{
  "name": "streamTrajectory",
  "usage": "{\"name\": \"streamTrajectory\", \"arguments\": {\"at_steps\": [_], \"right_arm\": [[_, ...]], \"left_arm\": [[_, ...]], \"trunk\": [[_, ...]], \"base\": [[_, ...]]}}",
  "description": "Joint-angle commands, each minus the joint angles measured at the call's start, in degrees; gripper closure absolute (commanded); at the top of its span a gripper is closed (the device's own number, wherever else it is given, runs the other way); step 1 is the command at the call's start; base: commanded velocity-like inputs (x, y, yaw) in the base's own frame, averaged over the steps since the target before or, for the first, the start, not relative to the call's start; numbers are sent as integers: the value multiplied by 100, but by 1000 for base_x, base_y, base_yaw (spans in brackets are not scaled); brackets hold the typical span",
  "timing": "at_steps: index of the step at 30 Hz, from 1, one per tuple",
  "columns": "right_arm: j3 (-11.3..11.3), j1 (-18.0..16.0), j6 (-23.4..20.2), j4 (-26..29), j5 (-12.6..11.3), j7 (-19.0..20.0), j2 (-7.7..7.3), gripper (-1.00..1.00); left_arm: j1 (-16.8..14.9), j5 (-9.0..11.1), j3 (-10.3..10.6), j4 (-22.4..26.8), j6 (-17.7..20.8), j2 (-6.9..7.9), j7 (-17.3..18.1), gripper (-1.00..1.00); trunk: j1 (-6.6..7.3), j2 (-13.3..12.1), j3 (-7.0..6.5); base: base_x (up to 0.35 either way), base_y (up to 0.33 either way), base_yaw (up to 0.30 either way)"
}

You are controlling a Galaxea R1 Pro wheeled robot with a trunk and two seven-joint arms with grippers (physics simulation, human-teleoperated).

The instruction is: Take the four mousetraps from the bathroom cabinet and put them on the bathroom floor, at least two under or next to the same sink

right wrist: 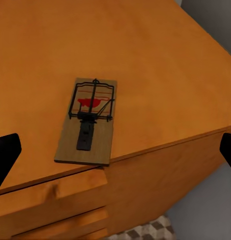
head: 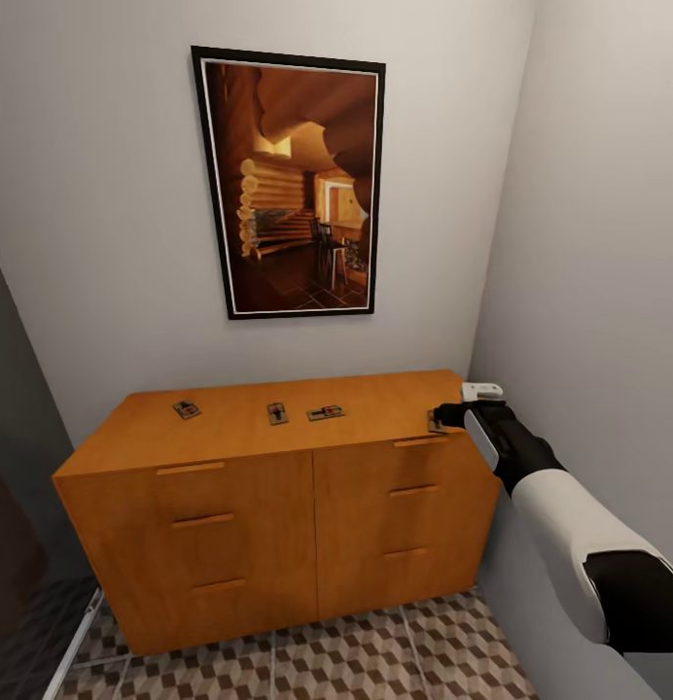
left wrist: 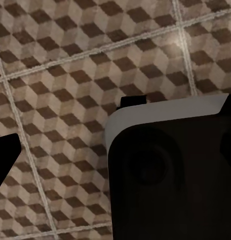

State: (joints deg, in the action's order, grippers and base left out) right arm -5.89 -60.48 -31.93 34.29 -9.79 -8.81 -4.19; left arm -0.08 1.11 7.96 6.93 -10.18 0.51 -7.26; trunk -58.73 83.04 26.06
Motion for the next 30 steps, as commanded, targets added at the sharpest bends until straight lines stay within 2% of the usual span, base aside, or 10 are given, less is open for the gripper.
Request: {"name": "streamTrajectory", "arguments": {"at_steps": [1, 10, 30], "right_arm": [[-45, 1, -24, 8, -60, -51, -9, -100], [-45, 19, -22, 8, -58, -51, -19, -100], [-44, 28, -16, 8, -58, -51, -34, -100]], "left_arm": [[-1, 12, 48, 2, -11, 2, -30, -100], [-1, 12, 48, 5, -11, -2, -30, -100], [0, 10, 48, 9, -11, -7, -30, -100]], "trunk": [[0, 4, 6], [0, 4, 6], [0, 4, 6]], "base": [[14, 141, 0], [36, 111, 0], [3, 7, 0]]}}
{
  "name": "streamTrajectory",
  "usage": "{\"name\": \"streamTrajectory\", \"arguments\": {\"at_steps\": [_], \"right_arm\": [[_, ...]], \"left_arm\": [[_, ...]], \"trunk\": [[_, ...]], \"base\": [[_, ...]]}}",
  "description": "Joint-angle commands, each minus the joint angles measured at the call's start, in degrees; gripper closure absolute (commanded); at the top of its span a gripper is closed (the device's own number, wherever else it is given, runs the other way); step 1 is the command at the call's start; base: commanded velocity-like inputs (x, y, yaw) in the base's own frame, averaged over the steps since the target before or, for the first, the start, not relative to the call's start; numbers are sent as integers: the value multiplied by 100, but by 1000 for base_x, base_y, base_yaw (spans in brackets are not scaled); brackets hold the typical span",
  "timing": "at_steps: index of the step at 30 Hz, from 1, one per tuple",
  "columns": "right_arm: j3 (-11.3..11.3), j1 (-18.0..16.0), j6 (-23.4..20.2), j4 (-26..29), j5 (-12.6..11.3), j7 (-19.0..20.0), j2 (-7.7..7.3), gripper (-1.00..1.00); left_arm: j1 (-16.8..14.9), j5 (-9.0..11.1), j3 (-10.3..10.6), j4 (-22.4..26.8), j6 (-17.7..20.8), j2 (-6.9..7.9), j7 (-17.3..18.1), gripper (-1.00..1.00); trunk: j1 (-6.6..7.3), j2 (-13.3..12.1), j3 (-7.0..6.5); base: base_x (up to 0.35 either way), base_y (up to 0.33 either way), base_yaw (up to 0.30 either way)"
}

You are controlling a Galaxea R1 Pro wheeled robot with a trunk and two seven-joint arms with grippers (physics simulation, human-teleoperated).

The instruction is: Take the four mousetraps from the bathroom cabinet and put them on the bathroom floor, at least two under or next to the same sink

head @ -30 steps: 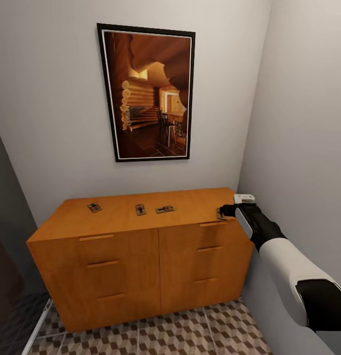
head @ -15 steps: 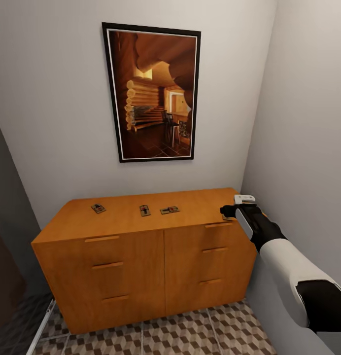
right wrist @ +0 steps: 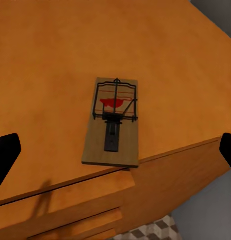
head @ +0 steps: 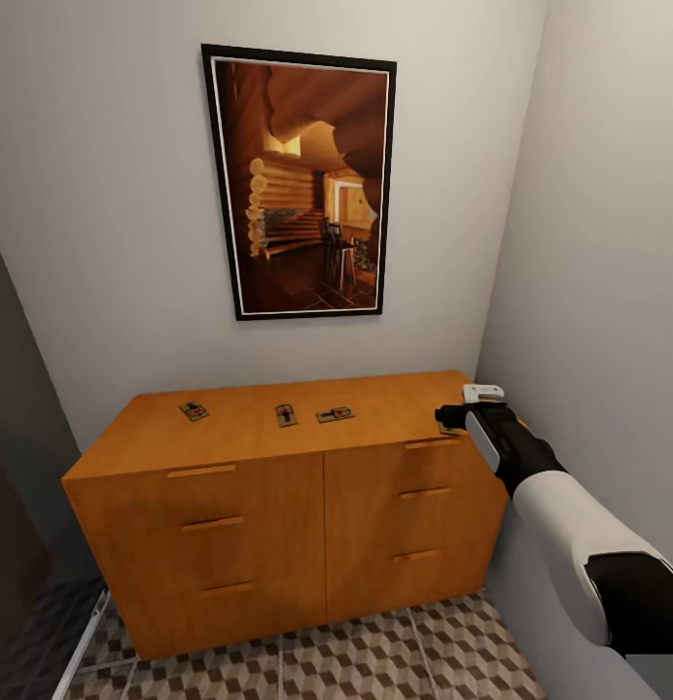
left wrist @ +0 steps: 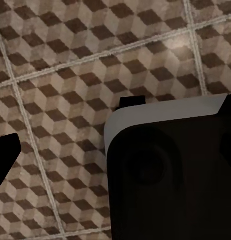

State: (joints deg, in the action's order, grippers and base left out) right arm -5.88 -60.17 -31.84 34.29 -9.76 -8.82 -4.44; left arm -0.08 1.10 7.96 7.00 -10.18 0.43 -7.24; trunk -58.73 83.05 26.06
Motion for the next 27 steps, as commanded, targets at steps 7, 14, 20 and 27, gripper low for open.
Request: {"name": "streamTrajectory", "arguments": {"at_steps": [7, 14, 20, 27], "right_arm": [[-45, -3, 77, 8, -59, -50, -12, -100], [-45, -3, 150, 8, -53, -54, -12, -100], [-45, -3, 159, 8, -52, -56, -12, -100], [-45, -3, 161, 8, -52, -57, -13, -100]], "left_arm": [[2, 9, 48, 3, -11, 1, -32, -100], [0, 9, 48, 1, -11, 1, -32, -100], [-1, 10, 48, 3, -11, 1, -32, -100], [-1, 7, 48, 3, -11, 1, -27, -100]], "trunk": [[0, 3, 20], [0, 3, 56], [0, 3, 64], [0, 3, 66]], "base": [[0, 0, 0], [0, 0, 0], [0, 0, 0], [13, 0, 0]]}}
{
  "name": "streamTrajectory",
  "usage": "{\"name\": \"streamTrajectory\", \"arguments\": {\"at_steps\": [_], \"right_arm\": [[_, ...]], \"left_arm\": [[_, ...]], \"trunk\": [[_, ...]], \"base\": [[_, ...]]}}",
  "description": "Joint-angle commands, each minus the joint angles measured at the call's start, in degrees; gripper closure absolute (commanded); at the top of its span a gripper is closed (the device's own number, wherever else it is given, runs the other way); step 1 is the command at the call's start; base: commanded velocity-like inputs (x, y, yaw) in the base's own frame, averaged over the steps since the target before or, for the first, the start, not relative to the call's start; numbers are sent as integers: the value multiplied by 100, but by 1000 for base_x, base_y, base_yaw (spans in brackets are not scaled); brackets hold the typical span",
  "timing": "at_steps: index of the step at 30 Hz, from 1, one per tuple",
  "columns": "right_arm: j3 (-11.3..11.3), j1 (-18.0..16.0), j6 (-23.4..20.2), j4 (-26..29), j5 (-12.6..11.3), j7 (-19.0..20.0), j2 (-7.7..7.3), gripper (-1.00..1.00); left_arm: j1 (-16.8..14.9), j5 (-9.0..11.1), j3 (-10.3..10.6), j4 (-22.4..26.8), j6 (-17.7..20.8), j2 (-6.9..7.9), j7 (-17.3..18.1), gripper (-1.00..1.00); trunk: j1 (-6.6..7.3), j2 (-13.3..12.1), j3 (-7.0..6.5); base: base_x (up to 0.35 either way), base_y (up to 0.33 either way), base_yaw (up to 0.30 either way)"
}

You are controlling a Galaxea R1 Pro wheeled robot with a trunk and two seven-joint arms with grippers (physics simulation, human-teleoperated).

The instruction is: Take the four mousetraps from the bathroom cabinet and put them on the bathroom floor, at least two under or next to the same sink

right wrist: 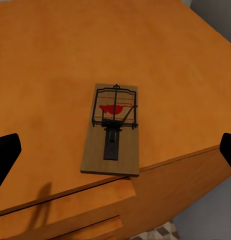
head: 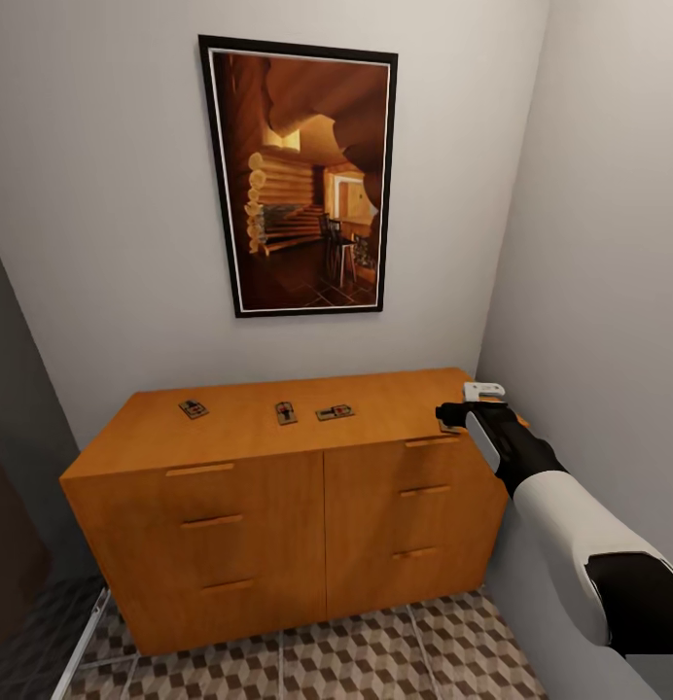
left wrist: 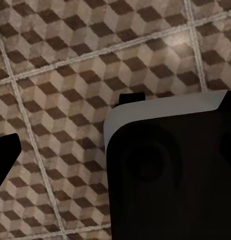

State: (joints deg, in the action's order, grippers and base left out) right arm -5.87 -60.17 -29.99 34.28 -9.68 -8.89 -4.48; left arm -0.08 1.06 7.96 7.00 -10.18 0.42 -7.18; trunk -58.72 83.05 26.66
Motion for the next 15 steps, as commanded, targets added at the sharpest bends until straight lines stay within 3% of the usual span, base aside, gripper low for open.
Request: {"name": "streamTrajectory", "arguments": {"at_steps": [1, 15], "right_arm": [[-46, -3, -24, 9, -60, -50, -9, -100], [-46, -3, -24, 9, -60, -51, -9, -100]], "left_arm": [[-1, 11, 48, 3, -11, 2, -33, -100], [-1, 10, 48, 2, -11, 2, -30, -100]], "trunk": [[0, 3, 6], [0, 3, 6]], "base": [[58, 0, 0], [55, 0, 0]]}}
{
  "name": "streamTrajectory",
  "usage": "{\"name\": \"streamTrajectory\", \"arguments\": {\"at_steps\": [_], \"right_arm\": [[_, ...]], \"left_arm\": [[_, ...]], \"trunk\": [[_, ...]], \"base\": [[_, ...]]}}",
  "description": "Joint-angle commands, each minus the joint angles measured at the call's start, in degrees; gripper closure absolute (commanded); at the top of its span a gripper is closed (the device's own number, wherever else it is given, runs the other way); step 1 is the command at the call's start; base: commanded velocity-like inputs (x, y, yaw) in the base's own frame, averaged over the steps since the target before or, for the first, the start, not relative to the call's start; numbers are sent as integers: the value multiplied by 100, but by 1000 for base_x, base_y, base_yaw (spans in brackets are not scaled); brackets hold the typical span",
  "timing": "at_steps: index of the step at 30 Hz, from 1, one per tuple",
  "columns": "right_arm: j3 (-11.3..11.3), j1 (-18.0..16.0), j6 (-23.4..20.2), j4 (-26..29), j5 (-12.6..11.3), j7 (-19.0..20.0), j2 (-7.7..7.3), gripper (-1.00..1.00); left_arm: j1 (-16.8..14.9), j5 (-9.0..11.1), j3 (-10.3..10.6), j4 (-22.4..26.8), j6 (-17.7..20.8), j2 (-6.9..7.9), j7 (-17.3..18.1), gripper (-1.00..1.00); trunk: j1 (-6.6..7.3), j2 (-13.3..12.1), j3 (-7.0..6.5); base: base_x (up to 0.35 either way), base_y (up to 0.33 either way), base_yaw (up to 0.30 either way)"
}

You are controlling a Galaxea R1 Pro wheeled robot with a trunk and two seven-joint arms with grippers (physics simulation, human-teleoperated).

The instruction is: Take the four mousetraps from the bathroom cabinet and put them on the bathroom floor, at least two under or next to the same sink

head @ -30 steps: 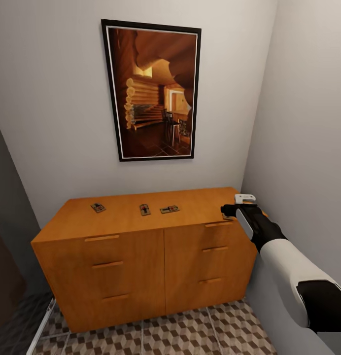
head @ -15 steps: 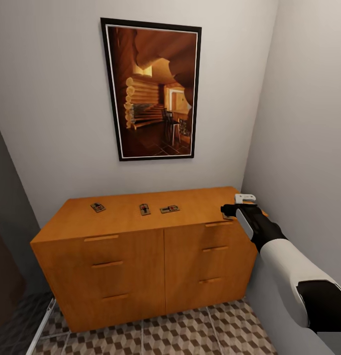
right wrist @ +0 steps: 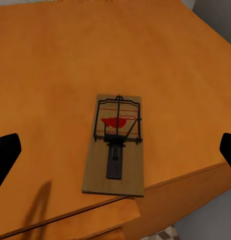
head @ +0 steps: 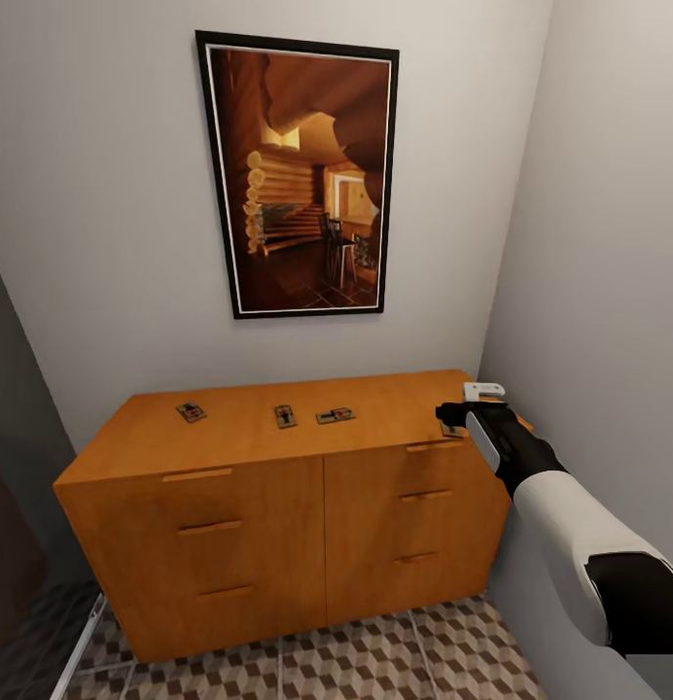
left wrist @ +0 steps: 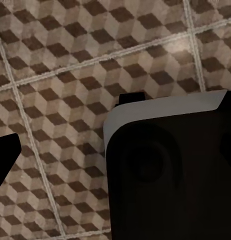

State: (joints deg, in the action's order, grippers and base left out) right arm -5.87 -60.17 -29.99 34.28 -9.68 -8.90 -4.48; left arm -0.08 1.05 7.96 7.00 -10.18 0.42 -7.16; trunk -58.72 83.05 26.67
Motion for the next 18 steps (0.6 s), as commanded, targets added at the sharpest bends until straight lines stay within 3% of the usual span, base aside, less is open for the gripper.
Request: {"name": "streamTrajectory", "arguments": {"at_steps": [1, 18], "right_arm": [[-46, -3, -24, 9, -60, -50, -9, -100], [-46, 0, -24, 9, -60, -50, -6, -100]], "left_arm": [[-1, 11, 48, 3, -11, 2, -32, -100], [-1, 11, 48, -3, -11, 2, -31, -100]], "trunk": [[-1, 3, 6], [-1, 3, 6]], "base": [[88, 0, 0], [73, 0, 0]]}}
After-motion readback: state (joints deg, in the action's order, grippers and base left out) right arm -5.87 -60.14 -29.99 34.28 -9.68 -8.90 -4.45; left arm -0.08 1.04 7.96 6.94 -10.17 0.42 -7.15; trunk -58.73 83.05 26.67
